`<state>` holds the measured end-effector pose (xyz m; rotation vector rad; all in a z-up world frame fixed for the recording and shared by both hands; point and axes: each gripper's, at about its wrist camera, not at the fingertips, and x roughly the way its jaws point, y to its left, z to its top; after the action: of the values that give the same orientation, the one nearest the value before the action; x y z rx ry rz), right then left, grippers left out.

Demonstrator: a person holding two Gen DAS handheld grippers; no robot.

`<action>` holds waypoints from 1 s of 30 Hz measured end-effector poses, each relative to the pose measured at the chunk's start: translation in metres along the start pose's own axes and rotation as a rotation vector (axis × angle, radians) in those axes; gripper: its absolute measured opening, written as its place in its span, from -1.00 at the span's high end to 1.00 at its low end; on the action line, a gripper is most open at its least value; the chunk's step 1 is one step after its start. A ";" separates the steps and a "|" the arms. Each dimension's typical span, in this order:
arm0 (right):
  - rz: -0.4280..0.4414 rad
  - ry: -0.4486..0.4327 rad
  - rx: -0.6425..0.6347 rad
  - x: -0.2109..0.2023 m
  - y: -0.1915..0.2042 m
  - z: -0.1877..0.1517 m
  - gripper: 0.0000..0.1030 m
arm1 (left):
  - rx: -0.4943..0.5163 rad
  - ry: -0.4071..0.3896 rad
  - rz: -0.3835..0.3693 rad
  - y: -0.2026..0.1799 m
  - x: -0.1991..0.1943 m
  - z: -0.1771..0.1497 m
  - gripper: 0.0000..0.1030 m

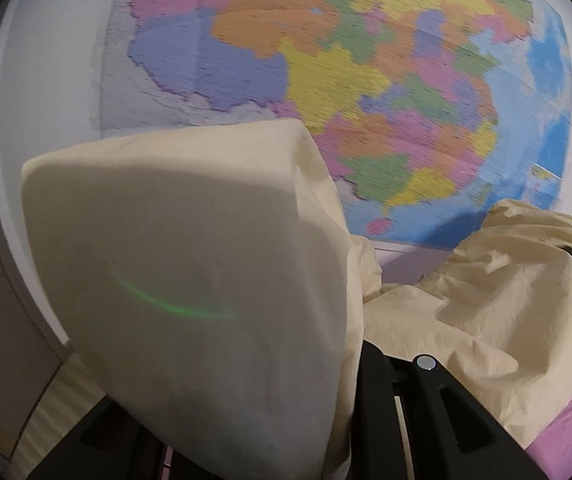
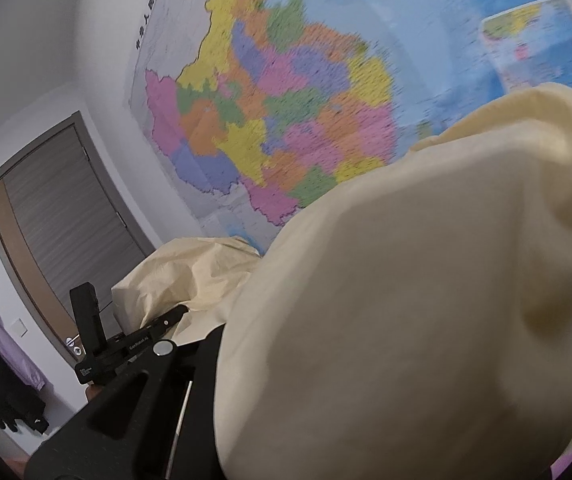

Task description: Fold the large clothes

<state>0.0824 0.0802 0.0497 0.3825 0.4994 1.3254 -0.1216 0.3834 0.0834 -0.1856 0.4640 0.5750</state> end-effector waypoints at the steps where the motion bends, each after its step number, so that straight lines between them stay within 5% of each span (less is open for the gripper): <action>1: 0.004 0.005 -0.002 0.005 0.001 0.000 0.79 | -0.001 -0.002 0.010 0.003 0.000 0.001 0.68; 30: 0.050 0.071 -0.073 0.120 0.038 -0.003 0.79 | -0.084 -0.008 0.208 0.105 0.050 0.045 0.68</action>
<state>0.0692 0.2052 0.0518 0.2903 0.5020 1.4054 -0.1276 0.5075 0.0952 -0.2159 0.4543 0.7999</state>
